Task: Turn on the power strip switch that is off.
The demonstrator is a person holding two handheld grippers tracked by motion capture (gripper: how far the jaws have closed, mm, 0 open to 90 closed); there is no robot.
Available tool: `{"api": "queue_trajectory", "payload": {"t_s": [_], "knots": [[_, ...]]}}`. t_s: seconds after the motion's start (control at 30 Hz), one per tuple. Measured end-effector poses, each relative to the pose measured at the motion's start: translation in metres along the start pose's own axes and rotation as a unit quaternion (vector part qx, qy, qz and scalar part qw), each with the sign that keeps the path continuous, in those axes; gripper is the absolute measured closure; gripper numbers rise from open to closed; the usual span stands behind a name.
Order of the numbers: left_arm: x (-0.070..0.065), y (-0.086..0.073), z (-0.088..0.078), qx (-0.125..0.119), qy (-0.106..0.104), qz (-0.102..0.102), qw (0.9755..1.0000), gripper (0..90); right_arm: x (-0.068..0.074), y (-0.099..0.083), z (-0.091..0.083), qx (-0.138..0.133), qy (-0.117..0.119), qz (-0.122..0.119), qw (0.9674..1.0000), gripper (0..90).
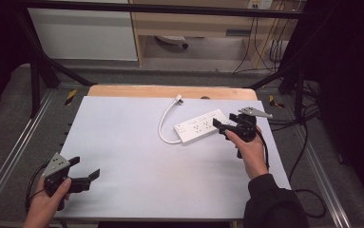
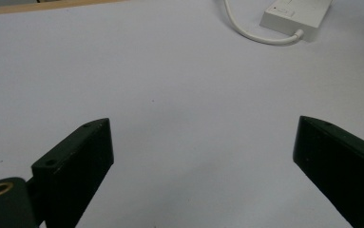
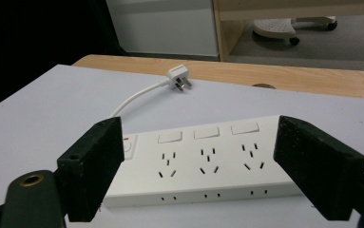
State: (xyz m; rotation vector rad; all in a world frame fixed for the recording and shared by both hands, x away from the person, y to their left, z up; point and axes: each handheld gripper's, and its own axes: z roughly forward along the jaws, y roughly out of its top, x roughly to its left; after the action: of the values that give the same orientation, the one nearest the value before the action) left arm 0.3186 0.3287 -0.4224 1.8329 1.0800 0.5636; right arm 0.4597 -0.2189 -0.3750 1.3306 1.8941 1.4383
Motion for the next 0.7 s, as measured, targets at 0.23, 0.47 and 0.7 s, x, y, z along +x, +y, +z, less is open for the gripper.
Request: {"api": "queue_trajectory", "payload": {"t_s": [0.23,0.47,0.7], "knots": [[0.000,0.000,0.000,0.001,0.000,-0.001,1.0000,6.3,-0.005,-0.005,-0.014,-0.005,-0.010,0.006,0.9999,12.2],[0.000,0.000,0.000,0.001,-0.001,-0.001,1.0000,6.2,-0.009,-0.014,-0.026,-0.004,-0.021,0.006,0.9998,9.0],[-0.001,0.000,0.000,0.001,-0.001,-0.001,1.0000,6.3,-0.011,-0.027,-0.039,-0.007,-0.023,0.001,0.9997,6.9]]}}
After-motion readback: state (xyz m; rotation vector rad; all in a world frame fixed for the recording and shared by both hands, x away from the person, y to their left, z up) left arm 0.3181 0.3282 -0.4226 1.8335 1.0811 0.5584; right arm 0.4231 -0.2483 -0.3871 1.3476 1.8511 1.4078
